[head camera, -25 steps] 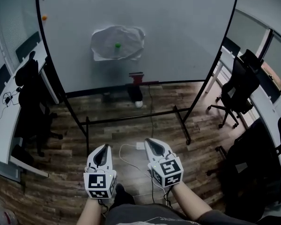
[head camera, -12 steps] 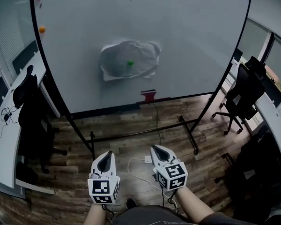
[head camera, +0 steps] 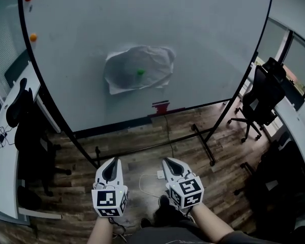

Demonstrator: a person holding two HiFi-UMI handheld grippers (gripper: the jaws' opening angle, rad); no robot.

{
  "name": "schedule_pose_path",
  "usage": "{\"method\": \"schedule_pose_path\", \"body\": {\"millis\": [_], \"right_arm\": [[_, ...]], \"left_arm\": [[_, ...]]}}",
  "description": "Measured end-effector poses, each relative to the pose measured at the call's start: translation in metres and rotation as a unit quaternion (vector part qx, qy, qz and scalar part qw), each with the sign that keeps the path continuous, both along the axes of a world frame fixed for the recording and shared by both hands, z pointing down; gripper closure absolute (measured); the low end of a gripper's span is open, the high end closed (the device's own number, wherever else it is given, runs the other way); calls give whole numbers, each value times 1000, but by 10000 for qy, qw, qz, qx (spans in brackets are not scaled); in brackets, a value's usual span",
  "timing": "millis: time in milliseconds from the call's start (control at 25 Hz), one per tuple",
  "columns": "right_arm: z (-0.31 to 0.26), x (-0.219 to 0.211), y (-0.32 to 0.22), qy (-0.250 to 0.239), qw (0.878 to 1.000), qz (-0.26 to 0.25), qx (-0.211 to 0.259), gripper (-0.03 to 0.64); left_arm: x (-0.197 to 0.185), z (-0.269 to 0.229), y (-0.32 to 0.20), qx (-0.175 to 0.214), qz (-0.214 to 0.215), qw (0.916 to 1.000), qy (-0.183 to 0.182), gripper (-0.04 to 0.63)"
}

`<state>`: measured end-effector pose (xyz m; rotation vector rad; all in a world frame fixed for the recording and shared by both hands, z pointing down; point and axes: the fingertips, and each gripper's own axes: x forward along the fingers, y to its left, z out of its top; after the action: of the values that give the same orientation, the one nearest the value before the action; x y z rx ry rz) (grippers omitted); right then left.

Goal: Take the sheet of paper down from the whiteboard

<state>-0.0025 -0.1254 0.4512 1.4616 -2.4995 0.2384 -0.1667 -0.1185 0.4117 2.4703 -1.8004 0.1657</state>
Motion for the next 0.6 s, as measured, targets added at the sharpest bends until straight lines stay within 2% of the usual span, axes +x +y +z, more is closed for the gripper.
{"method": "schedule_pose_path", "body": {"millis": [200, 600], "right_arm": [[-4, -7, -33, 31, 9998, -135, 150, 592], [-20, -21, -130, -100, 9980, -529, 334, 592]], "left_arm": [[-4, -1, -26, -13, -176, 9998, 83, 580], [-7, -17, -101, 94, -586, 9982, -110, 580]]}}
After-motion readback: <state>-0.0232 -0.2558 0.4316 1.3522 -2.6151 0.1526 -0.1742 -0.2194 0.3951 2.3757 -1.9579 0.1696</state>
